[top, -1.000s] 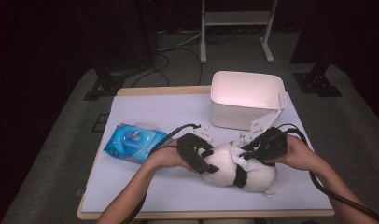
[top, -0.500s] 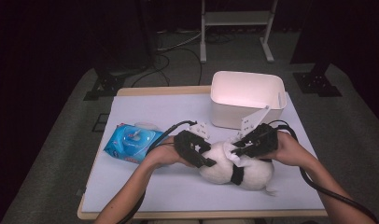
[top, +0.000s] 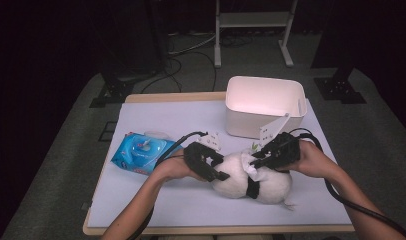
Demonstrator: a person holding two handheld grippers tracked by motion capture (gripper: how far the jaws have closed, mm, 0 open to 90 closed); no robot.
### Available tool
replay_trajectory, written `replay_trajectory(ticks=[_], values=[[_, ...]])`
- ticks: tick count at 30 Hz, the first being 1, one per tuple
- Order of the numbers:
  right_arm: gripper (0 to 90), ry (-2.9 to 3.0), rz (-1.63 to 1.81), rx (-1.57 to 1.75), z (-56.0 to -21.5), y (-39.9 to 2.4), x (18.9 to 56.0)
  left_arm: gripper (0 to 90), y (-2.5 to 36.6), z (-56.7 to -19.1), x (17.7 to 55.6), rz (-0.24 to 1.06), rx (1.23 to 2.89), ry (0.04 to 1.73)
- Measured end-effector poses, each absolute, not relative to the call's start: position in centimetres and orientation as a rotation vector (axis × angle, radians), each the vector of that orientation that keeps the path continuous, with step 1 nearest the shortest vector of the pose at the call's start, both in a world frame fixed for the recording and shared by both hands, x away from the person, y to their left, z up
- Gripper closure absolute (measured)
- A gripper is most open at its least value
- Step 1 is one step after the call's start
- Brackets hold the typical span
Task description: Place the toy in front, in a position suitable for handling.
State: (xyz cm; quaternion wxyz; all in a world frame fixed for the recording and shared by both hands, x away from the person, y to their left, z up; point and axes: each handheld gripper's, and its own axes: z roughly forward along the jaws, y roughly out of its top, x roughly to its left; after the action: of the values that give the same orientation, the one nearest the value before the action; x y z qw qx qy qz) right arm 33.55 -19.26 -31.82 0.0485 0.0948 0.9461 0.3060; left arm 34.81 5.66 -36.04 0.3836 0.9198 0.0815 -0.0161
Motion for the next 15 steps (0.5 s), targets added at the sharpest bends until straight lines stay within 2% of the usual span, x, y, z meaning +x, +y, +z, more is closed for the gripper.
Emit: replay_trajectory(ticks=[15], values=[[74.5,2.875,0.965,0.326,-32.1,-20.6,33.2,22.8,6.3,-37.1,34.7,-0.084,2.303,0.246]])
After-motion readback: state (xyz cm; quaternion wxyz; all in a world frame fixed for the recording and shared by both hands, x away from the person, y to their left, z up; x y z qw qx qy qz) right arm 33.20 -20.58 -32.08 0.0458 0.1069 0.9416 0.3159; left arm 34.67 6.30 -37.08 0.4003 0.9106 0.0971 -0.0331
